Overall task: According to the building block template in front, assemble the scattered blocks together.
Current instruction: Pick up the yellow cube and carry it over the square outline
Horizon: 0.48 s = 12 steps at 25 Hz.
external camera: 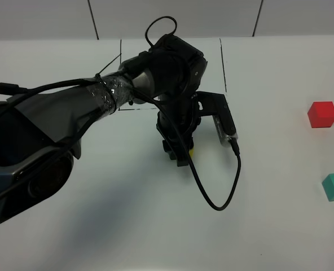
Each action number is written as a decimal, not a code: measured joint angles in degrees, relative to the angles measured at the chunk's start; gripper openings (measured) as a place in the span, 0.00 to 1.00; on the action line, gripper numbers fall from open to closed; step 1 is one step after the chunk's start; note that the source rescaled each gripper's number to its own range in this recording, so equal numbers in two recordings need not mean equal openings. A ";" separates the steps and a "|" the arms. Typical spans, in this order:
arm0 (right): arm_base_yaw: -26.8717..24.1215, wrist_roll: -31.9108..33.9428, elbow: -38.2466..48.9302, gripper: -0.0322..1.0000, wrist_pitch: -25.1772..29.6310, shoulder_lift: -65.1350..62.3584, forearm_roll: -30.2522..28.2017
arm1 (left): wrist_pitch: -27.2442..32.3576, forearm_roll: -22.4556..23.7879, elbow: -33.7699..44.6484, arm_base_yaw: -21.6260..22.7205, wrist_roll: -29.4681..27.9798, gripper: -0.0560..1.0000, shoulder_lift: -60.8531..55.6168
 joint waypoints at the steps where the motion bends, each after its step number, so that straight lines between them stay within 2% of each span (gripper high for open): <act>1: 0.00 0.00 0.00 0.68 0.00 0.00 0.00 | 0.00 0.00 0.01 -0.25 0.23 0.05 0.20; 7: 0.00 0.00 0.00 0.68 0.00 0.00 0.00 | -0.48 -2.36 -0.11 -0.35 -1.01 0.05 0.59; 12: 0.00 0.00 0.00 0.68 0.00 0.00 0.02 | -1.82 -2.41 -0.15 -0.70 -0.25 0.05 0.59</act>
